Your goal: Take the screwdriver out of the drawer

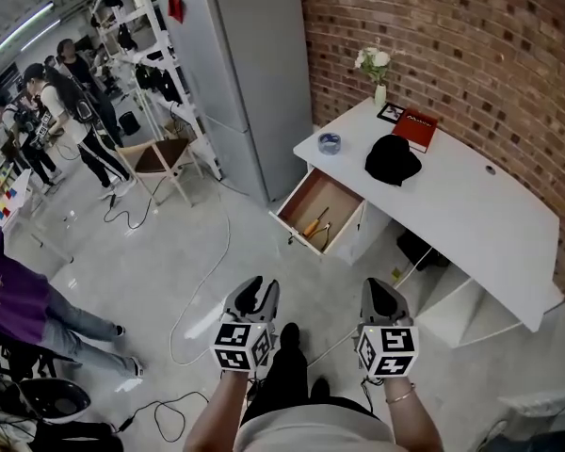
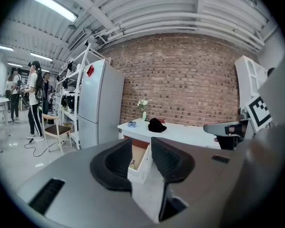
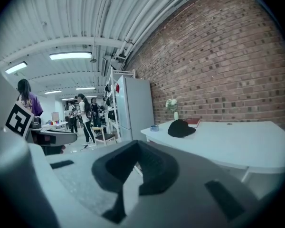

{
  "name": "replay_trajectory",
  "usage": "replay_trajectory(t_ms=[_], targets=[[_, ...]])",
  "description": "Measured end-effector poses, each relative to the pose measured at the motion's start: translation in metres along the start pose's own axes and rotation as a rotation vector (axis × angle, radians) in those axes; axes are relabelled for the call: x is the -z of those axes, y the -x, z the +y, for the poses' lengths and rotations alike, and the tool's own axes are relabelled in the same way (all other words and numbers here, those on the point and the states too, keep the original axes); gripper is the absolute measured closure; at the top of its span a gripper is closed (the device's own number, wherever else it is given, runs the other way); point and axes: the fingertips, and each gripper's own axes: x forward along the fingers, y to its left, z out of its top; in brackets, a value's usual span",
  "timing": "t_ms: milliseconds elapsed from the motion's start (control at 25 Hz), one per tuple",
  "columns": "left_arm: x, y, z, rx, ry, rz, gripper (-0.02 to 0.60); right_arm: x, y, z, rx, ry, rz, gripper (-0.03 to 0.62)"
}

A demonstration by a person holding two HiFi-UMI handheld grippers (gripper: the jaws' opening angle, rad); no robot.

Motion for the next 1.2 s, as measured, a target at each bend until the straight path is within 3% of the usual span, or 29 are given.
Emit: replay_trajectory(t_ms=[280,560,880,1200], targets=[[-0.002,-0.042,0.025,0.008,0.013,0.016,0.428,-0.003,-0.039,-0.007,0.03,-0.009,0.01,0.592],[-0.018,-0.105,0.078,0.029,0.027,0.027,0.405,-0.016,-0.11,-0.008,0.083,-0.019,0.021,0.592],[-0.043,-0.185,0.142,0.091,0.018,0.031,0.405,-0.037,-0.196,-0.004,0.164,-0.023,0.026,0.592],[-0.053,-0.248,0.178,0.166,-0.001,0.055,0.405,-0.049,-0.248,-0.008,0.242,-0.02,0.029,0.592]])
